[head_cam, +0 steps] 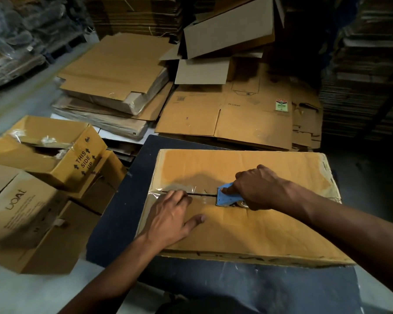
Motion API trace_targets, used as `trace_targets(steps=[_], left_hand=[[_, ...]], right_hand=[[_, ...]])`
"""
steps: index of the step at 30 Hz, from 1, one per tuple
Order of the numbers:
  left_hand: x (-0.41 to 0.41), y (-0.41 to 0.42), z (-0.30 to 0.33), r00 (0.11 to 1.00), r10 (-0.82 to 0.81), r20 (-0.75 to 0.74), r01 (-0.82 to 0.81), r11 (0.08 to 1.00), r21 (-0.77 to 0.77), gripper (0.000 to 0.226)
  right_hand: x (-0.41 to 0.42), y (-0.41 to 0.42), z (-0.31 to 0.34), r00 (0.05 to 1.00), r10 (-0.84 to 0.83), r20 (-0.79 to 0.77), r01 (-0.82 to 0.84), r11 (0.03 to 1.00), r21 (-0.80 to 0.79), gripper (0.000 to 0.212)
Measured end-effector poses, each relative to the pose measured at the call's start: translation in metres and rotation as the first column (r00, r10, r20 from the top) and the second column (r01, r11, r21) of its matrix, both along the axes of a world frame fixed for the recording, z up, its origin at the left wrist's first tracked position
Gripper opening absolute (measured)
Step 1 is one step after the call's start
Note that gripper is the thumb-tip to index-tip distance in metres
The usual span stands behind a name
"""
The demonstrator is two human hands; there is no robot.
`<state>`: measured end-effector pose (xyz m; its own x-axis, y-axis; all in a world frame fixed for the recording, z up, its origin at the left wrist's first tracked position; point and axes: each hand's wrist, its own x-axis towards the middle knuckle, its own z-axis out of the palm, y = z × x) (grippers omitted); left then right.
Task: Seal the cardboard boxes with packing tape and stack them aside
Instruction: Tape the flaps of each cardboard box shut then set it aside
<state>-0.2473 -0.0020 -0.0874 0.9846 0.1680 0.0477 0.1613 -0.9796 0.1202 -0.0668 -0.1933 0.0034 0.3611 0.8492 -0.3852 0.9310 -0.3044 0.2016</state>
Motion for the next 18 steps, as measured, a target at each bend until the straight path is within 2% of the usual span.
trace_targets(steps=[5, 9, 13, 15, 18], left_hand=[[0.009, 0.003, 0.006, 0.996, 0.079, -0.044, -0.074, 0.992, 0.100, 0.088], [0.025, -0.033, 0.004, 0.993, -0.092, -0.068, 0.098, 0.991, 0.092, 0.087], [0.027, -0.035, -0.003, 0.990, -0.138, 0.019, 0.138, 0.990, 0.017, 0.079], [0.019, -0.024, -0.006, 0.995, -0.095, 0.022, 0.095, 0.995, 0.008, 0.078], [0.007, -0.003, -0.004, 0.997, 0.071, -0.019, -0.069, 0.996, 0.063, 0.082]], right_hand=[[0.002, 0.001, 0.001, 1.000, 0.014, -0.003, -0.014, 1.000, 0.011, 0.059], [-0.001, 0.002, 0.001, 1.000, 0.008, 0.000, -0.008, 1.000, 0.002, 0.056], [-0.003, 0.004, 0.002, 1.000, 0.020, 0.013, -0.019, 1.000, -0.016, 0.056], [-0.001, 0.004, 0.001, 1.000, 0.026, 0.011, -0.026, 0.999, -0.028, 0.059], [0.001, 0.003, -0.001, 0.999, 0.040, 0.022, -0.039, 0.999, -0.034, 0.064]])
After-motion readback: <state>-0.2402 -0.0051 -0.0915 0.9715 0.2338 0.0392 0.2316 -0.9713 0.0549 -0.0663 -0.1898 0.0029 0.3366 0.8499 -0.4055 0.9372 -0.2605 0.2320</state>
